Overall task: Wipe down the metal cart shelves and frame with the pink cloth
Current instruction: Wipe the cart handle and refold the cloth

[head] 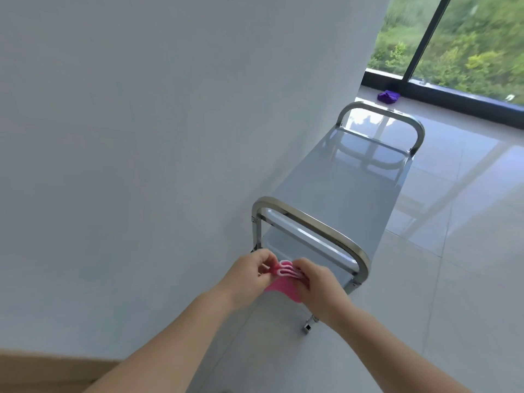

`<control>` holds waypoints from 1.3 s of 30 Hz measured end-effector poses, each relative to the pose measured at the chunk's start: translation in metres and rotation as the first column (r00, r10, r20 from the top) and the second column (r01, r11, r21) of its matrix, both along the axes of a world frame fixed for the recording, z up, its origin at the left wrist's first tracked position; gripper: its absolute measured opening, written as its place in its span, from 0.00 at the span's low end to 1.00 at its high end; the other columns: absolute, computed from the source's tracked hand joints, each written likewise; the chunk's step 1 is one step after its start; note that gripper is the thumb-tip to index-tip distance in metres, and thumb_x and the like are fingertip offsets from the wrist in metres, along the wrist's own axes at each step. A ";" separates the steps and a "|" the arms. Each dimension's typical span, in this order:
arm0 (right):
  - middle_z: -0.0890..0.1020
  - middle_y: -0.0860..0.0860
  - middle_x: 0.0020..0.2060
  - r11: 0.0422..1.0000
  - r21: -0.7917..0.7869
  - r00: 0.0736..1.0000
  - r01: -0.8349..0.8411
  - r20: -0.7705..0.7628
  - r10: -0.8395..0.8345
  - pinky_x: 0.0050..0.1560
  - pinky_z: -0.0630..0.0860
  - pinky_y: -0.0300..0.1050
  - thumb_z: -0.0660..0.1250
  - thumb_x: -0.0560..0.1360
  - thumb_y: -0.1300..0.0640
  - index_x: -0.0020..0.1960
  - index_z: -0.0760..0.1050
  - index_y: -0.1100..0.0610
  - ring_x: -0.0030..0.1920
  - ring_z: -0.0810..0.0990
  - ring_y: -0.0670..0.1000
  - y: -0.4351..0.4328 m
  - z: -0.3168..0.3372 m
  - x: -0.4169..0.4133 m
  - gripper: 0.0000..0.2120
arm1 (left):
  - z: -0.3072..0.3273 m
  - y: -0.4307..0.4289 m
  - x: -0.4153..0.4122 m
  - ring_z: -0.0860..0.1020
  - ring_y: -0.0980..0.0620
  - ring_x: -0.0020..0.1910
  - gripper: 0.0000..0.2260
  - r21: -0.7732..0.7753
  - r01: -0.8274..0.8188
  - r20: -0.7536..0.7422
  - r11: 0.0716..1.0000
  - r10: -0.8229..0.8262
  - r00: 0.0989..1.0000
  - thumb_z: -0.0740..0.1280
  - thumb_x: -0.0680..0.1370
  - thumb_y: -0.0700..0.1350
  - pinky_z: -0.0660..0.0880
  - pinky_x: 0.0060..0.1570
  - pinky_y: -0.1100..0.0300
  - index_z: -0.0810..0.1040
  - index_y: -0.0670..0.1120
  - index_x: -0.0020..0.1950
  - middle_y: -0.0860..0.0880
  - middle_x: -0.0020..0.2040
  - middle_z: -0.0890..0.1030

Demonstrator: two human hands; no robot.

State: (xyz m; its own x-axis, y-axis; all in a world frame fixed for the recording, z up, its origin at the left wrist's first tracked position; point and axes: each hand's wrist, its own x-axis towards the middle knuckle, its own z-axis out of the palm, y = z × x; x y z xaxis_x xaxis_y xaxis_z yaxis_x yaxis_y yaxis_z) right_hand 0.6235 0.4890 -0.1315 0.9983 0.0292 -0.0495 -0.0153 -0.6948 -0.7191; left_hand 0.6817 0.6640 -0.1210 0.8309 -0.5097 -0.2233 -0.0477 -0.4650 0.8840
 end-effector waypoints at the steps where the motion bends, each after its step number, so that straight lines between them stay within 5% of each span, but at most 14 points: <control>1: 0.81 0.44 0.39 1.000 0.004 1.000 0.001 0.003 -0.001 0.40 0.75 0.44 0.58 0.70 0.36 0.51 0.77 0.53 0.39 0.78 0.46 0.004 -0.002 0.004 0.23 | -0.006 0.003 0.006 0.80 0.53 0.42 0.01 -0.004 0.004 0.004 1.000 -0.004 1.000 0.67 0.76 0.43 0.78 0.47 0.55 0.77 0.48 0.47 0.52 0.41 0.81; 5: 0.80 0.42 0.43 0.996 -0.056 0.997 -0.071 -0.019 0.070 0.42 0.76 0.43 0.52 0.70 0.39 0.57 0.74 0.48 0.42 0.78 0.46 0.003 -0.031 0.029 0.23 | -0.044 0.007 0.035 0.79 0.54 0.43 0.03 -0.012 0.009 -0.017 1.000 -0.009 1.000 0.67 0.76 0.41 0.78 0.46 0.59 0.76 0.48 0.48 0.52 0.43 0.81; 8: 0.80 0.43 0.43 0.985 -0.129 0.993 -0.111 -0.046 0.106 0.42 0.76 0.43 0.59 0.75 0.46 0.57 0.74 0.49 0.41 0.77 0.46 -0.004 -0.070 0.059 0.14 | -0.086 0.007 0.060 0.80 0.51 0.44 0.04 -0.018 -0.018 -0.040 1.000 0.018 0.999 0.69 0.75 0.40 0.78 0.46 0.60 0.78 0.48 0.48 0.50 0.44 0.81; 13: 0.76 0.43 0.43 0.972 -0.212 0.994 -0.099 0.028 0.107 0.42 0.76 0.45 0.60 0.77 0.47 0.57 0.75 0.53 0.40 0.77 0.48 -0.014 -0.130 0.103 0.14 | -0.154 0.003 0.100 0.81 0.53 0.42 0.04 -0.037 -0.074 -0.008 0.997 0.073 0.997 0.71 0.74 0.43 0.78 0.44 0.61 0.78 0.48 0.47 0.50 0.42 0.82; 18: 0.80 0.47 0.49 0.943 -0.332 0.978 -0.011 0.191 0.079 0.44 0.76 0.46 0.63 0.78 0.54 0.59 0.74 0.54 0.42 0.79 0.51 -0.025 -0.177 0.144 0.10 | -0.212 0.001 0.146 0.79 0.57 0.42 0.05 0.027 -0.157 0.188 0.987 0.149 0.971 0.69 0.74 0.40 0.75 0.41 0.68 0.76 0.49 0.45 0.54 0.42 0.79; 22: 0.77 0.47 0.47 0.883 -0.469 0.945 0.025 0.300 0.133 0.39 0.69 0.44 0.62 0.79 0.53 0.61 0.70 0.55 0.37 0.75 0.54 -0.029 -0.196 0.182 0.12 | -0.234 -0.001 0.199 0.78 0.54 0.46 0.09 -0.070 -0.283 0.409 0.957 0.286 0.866 0.70 0.73 0.42 0.77 0.48 0.61 0.75 0.48 0.52 0.54 0.46 0.78; 27: 0.80 0.55 0.48 0.614 -0.787 0.815 0.062 0.395 0.424 0.24 0.64 0.38 0.81 0.58 0.61 0.49 0.76 0.56 0.25 0.74 0.52 -0.031 -0.212 0.217 0.23 | -0.236 -0.010 0.250 0.75 0.58 0.58 0.19 -0.181 -0.126 0.458 0.975 0.197 0.867 0.69 0.74 0.45 0.71 0.62 0.59 0.72 0.47 0.64 0.54 0.59 0.77; 30: 0.80 0.53 0.46 0.449 -0.886 0.788 0.117 0.358 0.500 0.20 0.70 0.39 0.82 0.50 0.59 0.46 0.80 0.55 0.27 0.76 0.50 -0.028 -0.221 0.224 0.25 | -0.241 -0.014 0.260 0.78 0.57 0.56 0.14 -0.182 0.058 0.496 0.982 0.041 0.868 0.65 0.76 0.41 0.73 0.62 0.54 0.76 0.50 0.61 0.54 0.54 0.82; 33: 0.79 0.53 0.48 0.297 -0.939 0.802 0.171 0.308 0.512 0.25 0.74 0.40 0.83 0.50 0.56 0.52 0.79 0.57 0.34 0.79 0.50 -0.027 -0.242 0.228 0.32 | -0.251 -0.015 0.262 0.79 0.55 0.52 0.14 -0.135 0.104 0.605 0.985 -0.001 0.796 0.64 0.76 0.39 0.75 0.56 0.58 0.76 0.50 0.60 0.53 0.50 0.82; 35: 0.78 0.55 0.51 0.295 -0.930 0.795 0.219 0.345 0.498 0.31 0.76 0.44 0.82 0.53 0.55 0.54 0.79 0.59 0.38 0.77 0.52 -0.027 -0.252 0.229 0.31 | -0.256 -0.016 0.261 0.79 0.54 0.47 0.12 -0.116 0.090 0.652 0.989 0.008 0.758 0.64 0.76 0.39 0.75 0.49 0.62 0.75 0.50 0.57 0.53 0.46 0.81; 39: 0.72 0.61 0.64 0.127 -0.940 0.756 0.316 0.330 0.565 0.56 0.74 0.55 0.71 0.69 0.57 0.59 0.77 0.63 0.59 0.74 0.60 -0.020 -0.258 0.228 0.20 | -0.254 -0.016 0.260 0.77 0.57 0.41 0.11 -0.130 0.074 0.650 0.989 0.029 0.760 0.65 0.75 0.38 0.69 0.40 0.71 0.72 0.54 0.51 0.57 0.40 0.77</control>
